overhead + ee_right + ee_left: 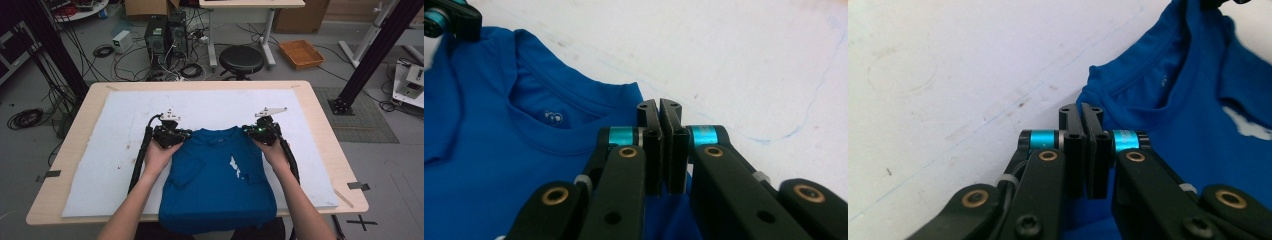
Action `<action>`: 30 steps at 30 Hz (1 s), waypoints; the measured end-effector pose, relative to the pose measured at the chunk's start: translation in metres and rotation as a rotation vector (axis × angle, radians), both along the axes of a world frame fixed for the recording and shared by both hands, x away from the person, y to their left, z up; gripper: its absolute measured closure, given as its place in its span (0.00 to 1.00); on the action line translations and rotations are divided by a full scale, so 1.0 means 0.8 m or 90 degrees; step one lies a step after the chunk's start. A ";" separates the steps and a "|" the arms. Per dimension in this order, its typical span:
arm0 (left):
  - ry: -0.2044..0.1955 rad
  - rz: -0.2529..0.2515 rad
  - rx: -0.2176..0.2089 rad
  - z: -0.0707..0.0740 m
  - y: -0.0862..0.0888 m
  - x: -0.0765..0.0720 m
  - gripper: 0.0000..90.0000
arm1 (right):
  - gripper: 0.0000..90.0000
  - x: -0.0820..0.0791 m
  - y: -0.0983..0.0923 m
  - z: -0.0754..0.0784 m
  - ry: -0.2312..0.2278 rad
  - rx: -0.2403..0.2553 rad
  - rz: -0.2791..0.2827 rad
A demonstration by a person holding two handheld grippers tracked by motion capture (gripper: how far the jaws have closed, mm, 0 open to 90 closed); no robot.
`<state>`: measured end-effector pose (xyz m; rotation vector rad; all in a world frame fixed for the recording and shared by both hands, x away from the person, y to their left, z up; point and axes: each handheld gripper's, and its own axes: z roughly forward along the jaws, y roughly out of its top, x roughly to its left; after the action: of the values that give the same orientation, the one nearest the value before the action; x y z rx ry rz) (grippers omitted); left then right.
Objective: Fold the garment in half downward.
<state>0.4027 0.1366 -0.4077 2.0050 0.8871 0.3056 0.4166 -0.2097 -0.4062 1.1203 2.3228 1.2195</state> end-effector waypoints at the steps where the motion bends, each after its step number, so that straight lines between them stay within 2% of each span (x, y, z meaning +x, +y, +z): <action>1: -0.008 -0.007 -0.002 0.004 0.002 -0.007 0.98 | 0.99 -0.007 -0.001 0.005 -0.009 0.005 0.002; 3: -0.024 -0.018 -0.007 0.012 0.005 -0.026 0.98 | 0.99 -0.027 -0.003 0.013 -0.026 0.013 0.009; 6: -0.051 -0.038 -0.009 0.019 0.011 -0.059 0.98 | 0.99 -0.063 -0.005 0.020 -0.057 0.006 0.016; 10: -0.070 -0.068 0.002 0.021 0.014 -0.105 0.98 | 0.99 -0.115 -0.012 0.020 -0.085 0.002 0.024; 13: -0.079 -0.088 0.014 0.017 0.013 -0.138 0.98 | 0.98 -0.152 -0.017 0.012 -0.090 0.002 0.026; 15: -0.085 -0.100 0.024 0.012 0.013 -0.158 0.98 | 0.98 -0.175 -0.018 0.003 -0.094 -0.010 0.034; 18: -0.082 -0.114 0.040 0.003 0.012 -0.183 0.98 | 0.98 -0.203 -0.018 -0.010 -0.090 -0.022 0.041; 21: -0.078 -0.132 0.055 -0.009 0.010 -0.205 0.98 | 0.98 -0.228 -0.017 -0.018 -0.095 -0.044 0.048; 27: -0.070 -0.168 0.114 -0.032 0.002 -0.240 0.96 | 0.95 -0.263 -0.018 -0.029 -0.084 -0.072 0.075; 28: -0.070 -0.164 0.124 -0.035 0.002 -0.243 0.94 | 0.88 -0.268 -0.019 -0.030 -0.082 -0.073 0.078; 30: -0.065 -0.157 0.130 -0.035 0.005 -0.245 0.83 | 0.86 -0.277 -0.022 -0.029 -0.077 -0.065 0.080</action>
<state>0.2069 0.1407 -0.4356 2.2383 0.5545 0.3668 0.1952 -0.2270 -0.4295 0.8533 2.3645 1.1611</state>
